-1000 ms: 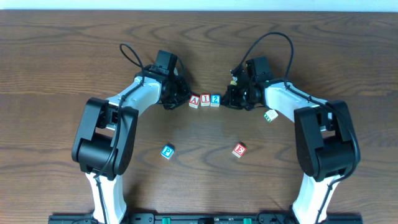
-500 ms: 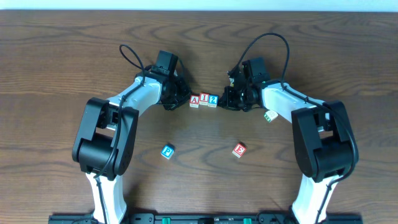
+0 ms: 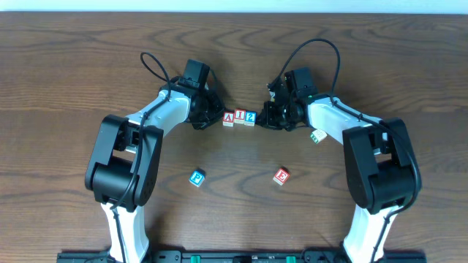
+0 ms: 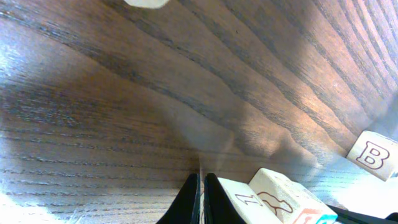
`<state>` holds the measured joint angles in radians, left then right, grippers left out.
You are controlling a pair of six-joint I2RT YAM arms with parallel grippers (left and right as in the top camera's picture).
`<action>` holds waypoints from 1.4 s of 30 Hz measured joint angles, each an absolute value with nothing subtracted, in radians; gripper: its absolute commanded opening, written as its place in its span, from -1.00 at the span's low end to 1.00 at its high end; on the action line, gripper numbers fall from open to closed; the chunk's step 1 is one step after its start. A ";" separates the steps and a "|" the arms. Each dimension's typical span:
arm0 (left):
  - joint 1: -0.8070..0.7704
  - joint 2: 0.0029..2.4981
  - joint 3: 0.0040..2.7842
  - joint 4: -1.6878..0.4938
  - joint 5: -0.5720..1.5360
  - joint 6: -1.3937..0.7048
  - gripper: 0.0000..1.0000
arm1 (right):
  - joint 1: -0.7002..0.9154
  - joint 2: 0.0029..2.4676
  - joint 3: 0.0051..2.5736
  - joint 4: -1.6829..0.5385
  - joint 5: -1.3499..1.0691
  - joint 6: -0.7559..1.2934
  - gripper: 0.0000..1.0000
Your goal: Spell out Ai2
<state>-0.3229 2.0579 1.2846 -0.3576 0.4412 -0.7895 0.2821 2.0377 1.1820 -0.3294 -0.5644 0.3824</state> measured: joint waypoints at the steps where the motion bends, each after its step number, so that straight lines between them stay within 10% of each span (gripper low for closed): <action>1: -0.323 2.058 1.284 -0.358 0.441 -0.789 -0.89 | 0.282 2.038 1.182 -0.326 -0.564 0.382 -0.97; 42: -0.365 1.830 1.238 -0.612 0.164 -0.517 -0.88 | 0.252 1.647 1.234 -0.635 -0.371 0.294 -0.97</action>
<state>-0.3653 1.8297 1.2377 -0.6117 0.1638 -0.5167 0.2520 1.6474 1.2343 -0.6353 -0.3710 0.2943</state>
